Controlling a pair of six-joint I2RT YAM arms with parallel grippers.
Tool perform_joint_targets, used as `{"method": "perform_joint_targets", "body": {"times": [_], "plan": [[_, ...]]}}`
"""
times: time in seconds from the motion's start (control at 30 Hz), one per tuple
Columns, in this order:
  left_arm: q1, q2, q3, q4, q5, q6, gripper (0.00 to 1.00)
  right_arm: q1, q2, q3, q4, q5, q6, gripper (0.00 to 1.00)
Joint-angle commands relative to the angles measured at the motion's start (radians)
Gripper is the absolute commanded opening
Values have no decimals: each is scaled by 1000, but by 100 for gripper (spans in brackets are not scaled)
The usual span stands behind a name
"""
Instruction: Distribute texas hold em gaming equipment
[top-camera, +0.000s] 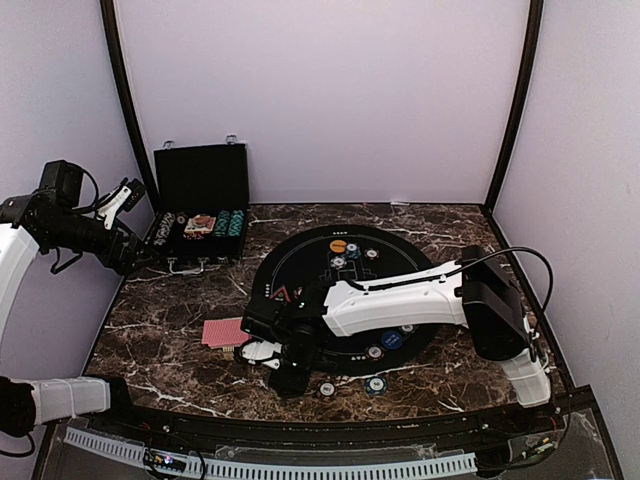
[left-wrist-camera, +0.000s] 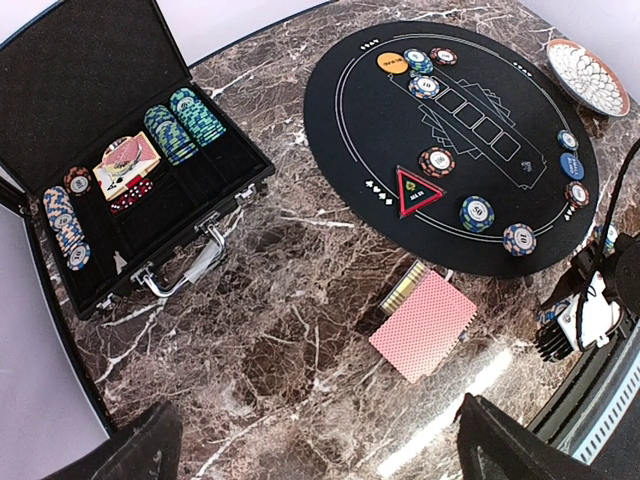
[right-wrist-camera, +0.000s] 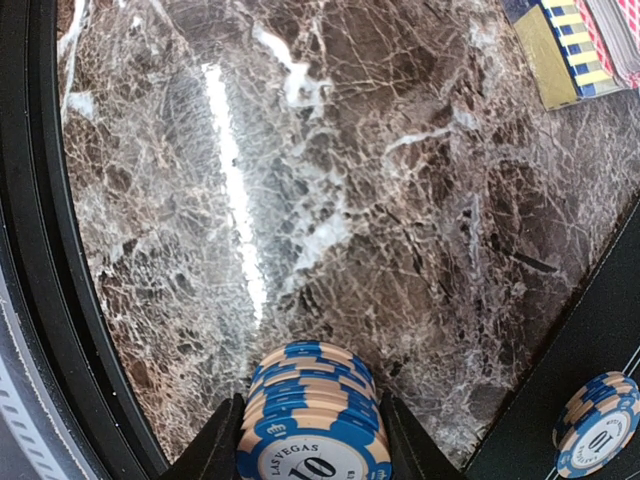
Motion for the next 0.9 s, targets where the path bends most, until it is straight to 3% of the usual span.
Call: {"method": "perform_joint_targets", "body": {"times": [0.0, 0.17, 0.27, 0.3, 0.63, 0.87], "plan": [[-4, -6, -9, -6, 25, 11, 99, 12, -29, 26, -8, 5, 1, 36], [-4, -4, -11, -6, 25, 11, 99, 12, -34, 31, -12, 5, 0, 32], [-4, -4, -14, -5, 25, 13, 99, 11, -42, 33, -14, 10, 1, 11], [-5, -5, -15, -4, 26, 14, 99, 11, -46, 34, -19, 13, 3, 8], [-4, -13, -44, 24, 40, 34, 99, -19, -151, -1, -20, 41, 44, 0], [-4, -1, -46, 23, 37, 44, 99, -103, -277, -140, 20, 32, 128, 0]]}}
